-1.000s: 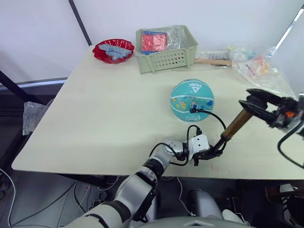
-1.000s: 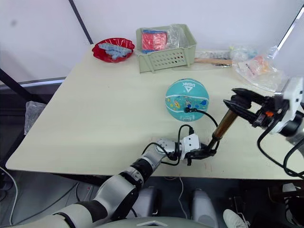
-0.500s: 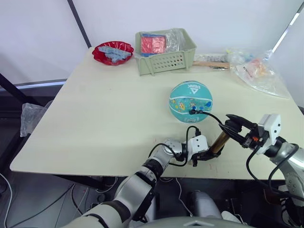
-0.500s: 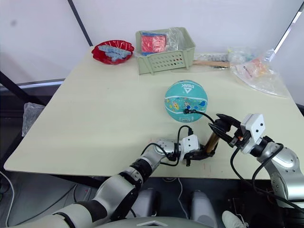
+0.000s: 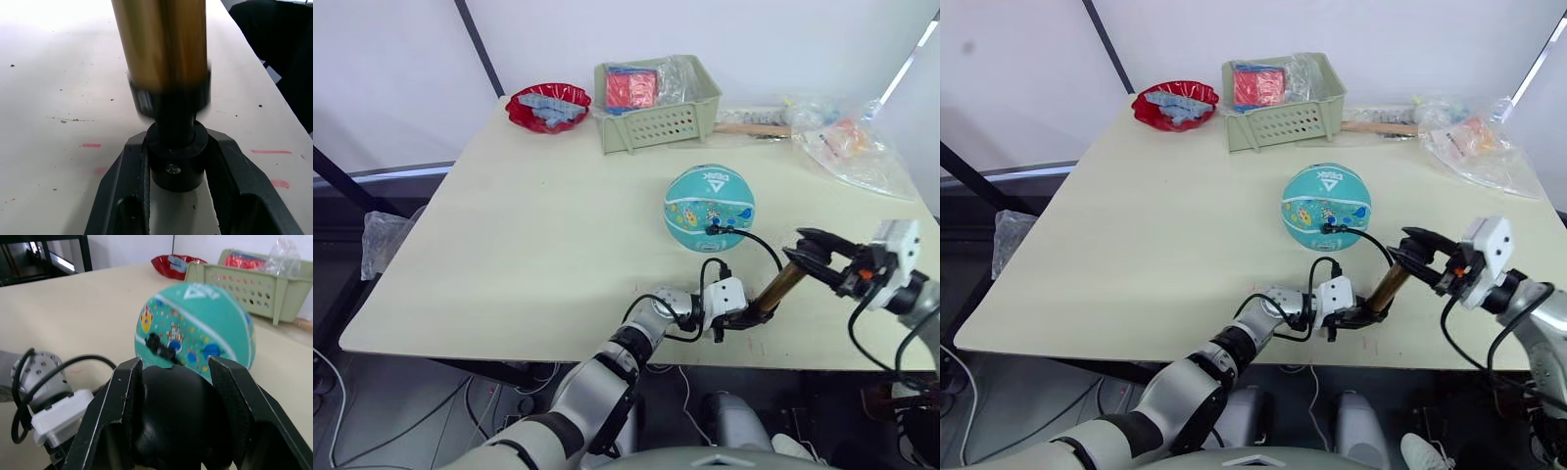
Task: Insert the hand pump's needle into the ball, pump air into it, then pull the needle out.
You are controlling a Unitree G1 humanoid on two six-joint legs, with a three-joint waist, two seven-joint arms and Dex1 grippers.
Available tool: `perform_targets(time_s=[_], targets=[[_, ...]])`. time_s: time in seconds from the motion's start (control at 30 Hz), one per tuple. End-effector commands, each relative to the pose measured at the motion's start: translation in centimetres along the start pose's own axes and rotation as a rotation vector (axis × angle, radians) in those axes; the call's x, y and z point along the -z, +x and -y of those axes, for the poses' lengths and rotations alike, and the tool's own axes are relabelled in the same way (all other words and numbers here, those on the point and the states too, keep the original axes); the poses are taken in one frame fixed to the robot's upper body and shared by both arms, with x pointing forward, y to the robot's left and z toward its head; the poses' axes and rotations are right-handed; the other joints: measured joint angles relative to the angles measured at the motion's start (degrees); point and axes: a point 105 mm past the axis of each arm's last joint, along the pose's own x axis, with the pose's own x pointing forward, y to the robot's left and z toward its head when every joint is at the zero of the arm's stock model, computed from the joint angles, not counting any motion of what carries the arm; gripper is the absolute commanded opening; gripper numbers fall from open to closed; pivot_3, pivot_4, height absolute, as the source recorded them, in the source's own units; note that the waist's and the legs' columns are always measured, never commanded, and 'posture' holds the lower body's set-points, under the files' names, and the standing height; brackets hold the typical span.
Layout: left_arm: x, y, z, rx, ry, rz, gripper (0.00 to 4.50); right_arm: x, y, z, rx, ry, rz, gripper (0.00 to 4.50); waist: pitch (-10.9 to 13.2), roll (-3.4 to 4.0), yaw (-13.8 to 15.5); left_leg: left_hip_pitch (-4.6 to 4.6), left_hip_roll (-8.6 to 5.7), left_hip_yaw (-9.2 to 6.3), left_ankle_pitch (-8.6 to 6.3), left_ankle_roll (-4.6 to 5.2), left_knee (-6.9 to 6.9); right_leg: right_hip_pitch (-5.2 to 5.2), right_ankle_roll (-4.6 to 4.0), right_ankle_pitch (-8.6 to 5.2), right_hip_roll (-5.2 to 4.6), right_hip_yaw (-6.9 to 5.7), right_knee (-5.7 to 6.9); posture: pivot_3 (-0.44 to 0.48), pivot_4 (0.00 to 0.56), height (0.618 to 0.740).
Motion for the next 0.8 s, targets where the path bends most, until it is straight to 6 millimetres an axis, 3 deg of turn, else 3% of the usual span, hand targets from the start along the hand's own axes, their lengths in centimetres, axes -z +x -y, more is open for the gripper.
perform_targets(time_s=[0.03, 0.3, 0.47, 0.6, 0.8], targets=[[3.2, -0.3, 2.2, 0.077, -0.042, -0.118, 1.08, -5.8, -1.6, 2.0, 0.081, -0.132, 0.094, 1.63, 0.0, 0.03, 0.0, -0.05, 0.0, -0.02, 0.0, 0.0, 0.01, -0.04, 0.0, 0.0, 0.0, -0.01, 0.0, 0.0, 0.15, 0.74], [3.1, -0.2, 2.2, 0.078, -0.04, -0.119, 1.08, -11.0, -2.4, 2.9, 0.09, -0.186, 0.152, 1.63, 0.2, 0.14, 0.0, -0.21, -0.03, -0.08, 0.0, 0.0, 0.05, -0.09, 0.0, 0.01, 0.0, -0.07, -0.05, 0.0, 0.15, 0.74], [3.1, -0.3, 2.1, 0.079, -0.038, -0.119, 1.08, -12.1, -2.3, 2.8, 0.078, -0.202, 0.17, 1.63, 0.2, 0.14, 0.0, -0.31, -0.03, -0.1, 0.0, 0.0, 0.06, -0.19, 0.0, 0.01, 0.01, -0.08, -0.06, 0.0, 0.15, 0.74], [3.0, -0.2, 2.1, 0.08, -0.038, -0.118, 1.08, -10.5, -1.8, 2.2, 0.04, -0.175, 0.146, 1.63, 0.2, 0.14, 0.0, -0.5, -0.03, -0.12, 0.01, 0.01, 0.11, -0.35, 0.01, 0.03, 0.01, -0.09, -0.06, 0.0, 0.15, 0.74], [3.1, -0.3, 2.1, 0.079, -0.037, -0.118, 1.08, -5.2, -0.6, 1.7, 0.067, -0.138, 0.043, 1.63, 0.1, -0.03, -0.1, -0.48, -0.07, -0.15, 0.01, 0.01, 0.11, -0.35, 0.02, 0.04, 0.04, -0.1, -0.05, 0.0, 0.15, 0.74]])
